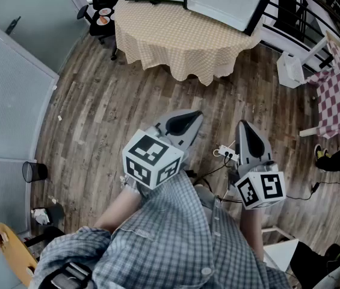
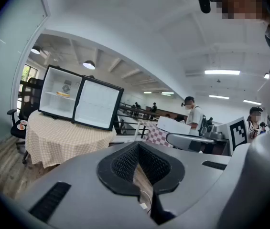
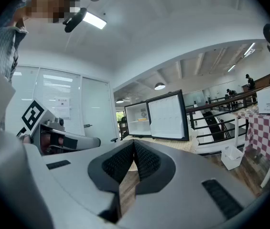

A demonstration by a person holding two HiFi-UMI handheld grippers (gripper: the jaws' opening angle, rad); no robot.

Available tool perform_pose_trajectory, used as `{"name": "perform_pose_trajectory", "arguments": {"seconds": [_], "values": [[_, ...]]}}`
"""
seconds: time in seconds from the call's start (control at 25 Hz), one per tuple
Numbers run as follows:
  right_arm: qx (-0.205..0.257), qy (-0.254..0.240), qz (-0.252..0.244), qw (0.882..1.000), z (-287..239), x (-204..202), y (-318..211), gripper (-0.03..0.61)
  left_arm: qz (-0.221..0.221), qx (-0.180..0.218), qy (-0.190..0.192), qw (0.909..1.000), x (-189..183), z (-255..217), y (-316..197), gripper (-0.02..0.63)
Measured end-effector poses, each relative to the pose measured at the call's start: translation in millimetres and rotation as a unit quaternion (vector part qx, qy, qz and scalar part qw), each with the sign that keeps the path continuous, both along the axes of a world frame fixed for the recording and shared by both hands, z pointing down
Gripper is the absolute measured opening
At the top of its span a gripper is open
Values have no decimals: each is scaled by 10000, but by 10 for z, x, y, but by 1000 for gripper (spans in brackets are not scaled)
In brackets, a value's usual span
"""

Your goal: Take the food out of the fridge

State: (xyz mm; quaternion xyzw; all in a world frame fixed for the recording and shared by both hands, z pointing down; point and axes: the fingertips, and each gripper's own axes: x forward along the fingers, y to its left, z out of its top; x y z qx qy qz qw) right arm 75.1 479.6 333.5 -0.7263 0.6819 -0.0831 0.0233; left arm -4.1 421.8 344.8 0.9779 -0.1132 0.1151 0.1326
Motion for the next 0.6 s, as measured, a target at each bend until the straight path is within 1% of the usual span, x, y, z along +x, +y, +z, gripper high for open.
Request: {"name": "perform_pose_trajectory", "arguments": {"seconds": [0.44,0.6], "values": [[-14,-20,8,10000,12,-45,-162,9,-143,16,-2,9999,-127,16,-181,6],[40,67,-15,10000,-36,-101,-245,9,-246,33,3,9997,-215,2,-293,6]]}}
